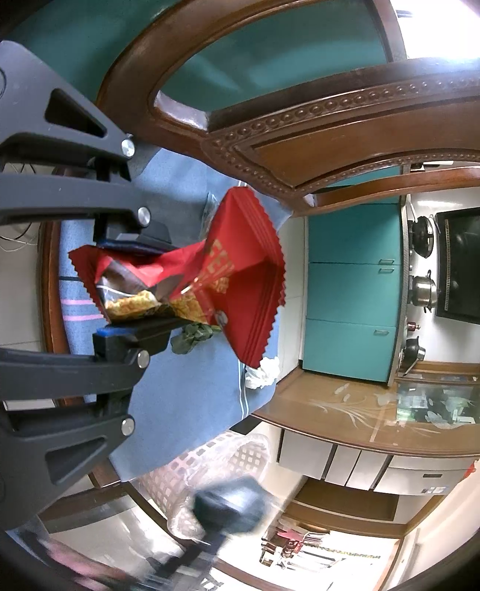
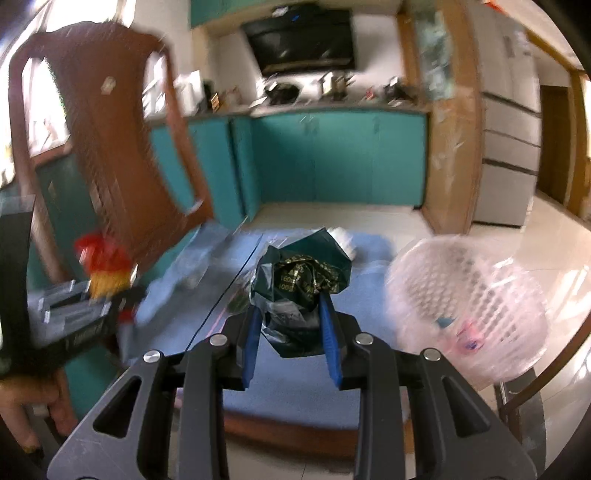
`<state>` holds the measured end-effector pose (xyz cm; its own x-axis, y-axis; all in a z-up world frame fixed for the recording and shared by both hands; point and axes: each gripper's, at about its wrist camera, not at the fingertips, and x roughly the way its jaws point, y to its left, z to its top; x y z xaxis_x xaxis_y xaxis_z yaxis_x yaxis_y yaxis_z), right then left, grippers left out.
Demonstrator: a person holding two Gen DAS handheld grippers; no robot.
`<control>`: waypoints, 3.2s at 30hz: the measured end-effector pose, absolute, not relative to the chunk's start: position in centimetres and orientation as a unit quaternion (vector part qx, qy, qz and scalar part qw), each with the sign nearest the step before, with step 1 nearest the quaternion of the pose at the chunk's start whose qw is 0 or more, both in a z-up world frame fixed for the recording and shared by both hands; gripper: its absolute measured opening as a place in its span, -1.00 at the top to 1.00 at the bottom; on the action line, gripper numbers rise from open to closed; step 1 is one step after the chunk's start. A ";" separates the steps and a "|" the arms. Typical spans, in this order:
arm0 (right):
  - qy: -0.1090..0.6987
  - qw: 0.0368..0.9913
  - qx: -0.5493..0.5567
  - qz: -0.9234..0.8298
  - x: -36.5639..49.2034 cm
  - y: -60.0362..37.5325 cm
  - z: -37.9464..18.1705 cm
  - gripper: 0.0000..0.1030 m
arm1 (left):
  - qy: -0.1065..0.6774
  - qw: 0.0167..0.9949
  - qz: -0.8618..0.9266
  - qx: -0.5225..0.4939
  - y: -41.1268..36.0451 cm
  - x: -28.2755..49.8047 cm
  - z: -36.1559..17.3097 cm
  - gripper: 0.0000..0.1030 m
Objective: Collect trash
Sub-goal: 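Carry the dark green bag over the wastebasket and open the right gripper, then carry the red snack bag over the wastebasket and open the left gripper, then move both open grippers back toward the clear bag and green stem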
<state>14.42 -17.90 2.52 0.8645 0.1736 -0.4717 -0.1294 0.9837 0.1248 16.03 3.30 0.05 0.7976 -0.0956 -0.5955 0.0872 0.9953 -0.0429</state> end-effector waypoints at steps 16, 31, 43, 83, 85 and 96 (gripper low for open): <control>0.134 0.961 0.215 -0.113 13.9 -33.0 3.2 -0.80 | 0.330 0.939 -0.092 0.013 -0.3 16.6 -0.8 0.42; 0.007 0.943 0.288 -0.170 8.3 -36.2 4.0 -0.82 | 0.311 0.916 -0.248 0.046 -24.6 26.7 4.0 -0.61; 0.116 0.959 0.243 -0.086 12.7 -32.0 3.6 -0.82 | 0.313 0.943 -0.113 0.018 -7.2 21.3 1.4 -0.85; 0.250 0.964 0.083 0.024 14.5 -19.1 0.9 -0.82 | 0.324 0.945 -0.038 -0.010 2.4 16.4 -0.7 -0.88; 0.248 0.965 0.082 0.024 14.5 -19.1 1.0 -0.82 | 0.324 0.945 -0.037 -0.009 2.3 16.4 -0.7 -0.88; 0.258 0.962 0.082 0.035 14.9 -18.5 0.6 -0.82 | 0.325 0.946 0.011 0.014 2.4 19.6 -1.4 -0.88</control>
<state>14.94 -18.53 0.59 0.8640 0.1095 -0.4914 -0.0247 0.9841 0.1757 19.65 2.36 -1.37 0.7887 0.0306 -0.6140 -0.0127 0.9994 0.0336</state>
